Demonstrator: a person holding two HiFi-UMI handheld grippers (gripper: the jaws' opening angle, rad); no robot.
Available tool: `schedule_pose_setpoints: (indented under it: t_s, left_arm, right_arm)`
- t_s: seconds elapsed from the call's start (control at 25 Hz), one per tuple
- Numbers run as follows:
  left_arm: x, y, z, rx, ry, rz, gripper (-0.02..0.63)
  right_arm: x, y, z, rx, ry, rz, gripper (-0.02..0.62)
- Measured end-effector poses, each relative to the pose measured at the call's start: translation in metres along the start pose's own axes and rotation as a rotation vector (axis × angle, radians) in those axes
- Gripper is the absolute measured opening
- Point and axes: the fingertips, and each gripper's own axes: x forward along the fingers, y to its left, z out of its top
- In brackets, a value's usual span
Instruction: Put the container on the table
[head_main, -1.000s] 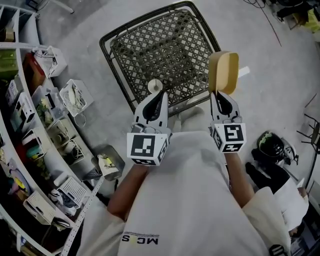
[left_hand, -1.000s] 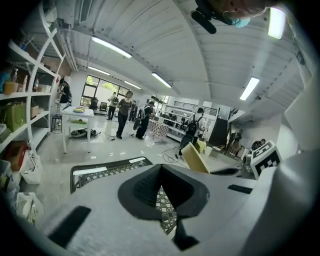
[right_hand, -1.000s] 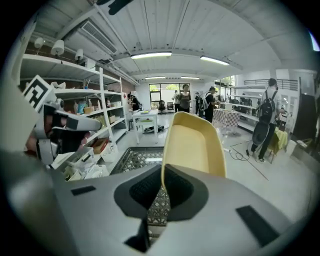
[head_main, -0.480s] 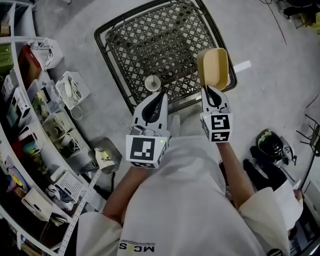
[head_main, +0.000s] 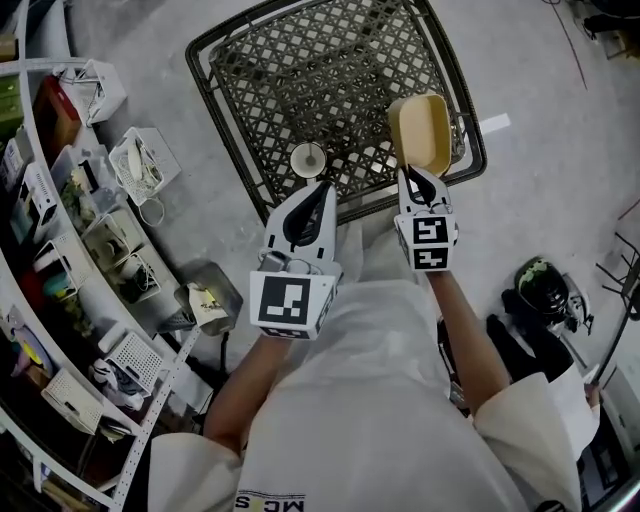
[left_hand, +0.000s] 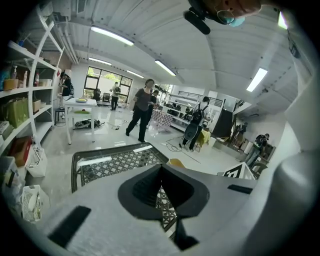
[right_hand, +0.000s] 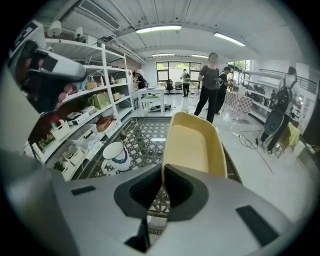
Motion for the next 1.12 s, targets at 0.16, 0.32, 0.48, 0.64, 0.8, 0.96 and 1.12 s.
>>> schedule_pose_setpoints:
  t_s: [0.16,0.32,0.48,0.64,0.8,0.96,1.12]
  left_arm:
    - [0.004,0.001,-0.008,-0.006,0.016,0.002,0.025]
    - [0.01,0.002,-0.016,-0.01,0.033,0.006,0.024]
    - [0.016,0.001,-0.022,-0.025,0.054,0.002,0.024]
    - [0.02,0.004,-0.027,-0.012,0.066,0.003,0.023]
    - [0.024,0.003,-0.027,-0.015,0.066,0.002,0.023]
    - [0.026,0.0,-0.027,-0.035,0.072,-0.004,0.023]
    - [0.027,0.003,-0.03,-0.015,0.073,0.002,0.023]
  right_arm:
    - [0.02,0.002,-0.013,-0.014,0.036,0.013,0.032]
    - [0.043,0.005,-0.028,-0.033,0.077,0.023,0.032]
    - [0.056,0.005,-0.04,-0.062,0.119,0.028,0.032]
    - [0.067,0.009,-0.053,-0.079,0.164,0.052,0.032]
    - [0.071,0.011,-0.061,-0.111,0.193,0.073,0.032]
    - [0.075,0.013,-0.066,-0.142,0.218,0.074,0.032]
    - [0.08,0.016,-0.072,-0.101,0.239,0.112,0.04]
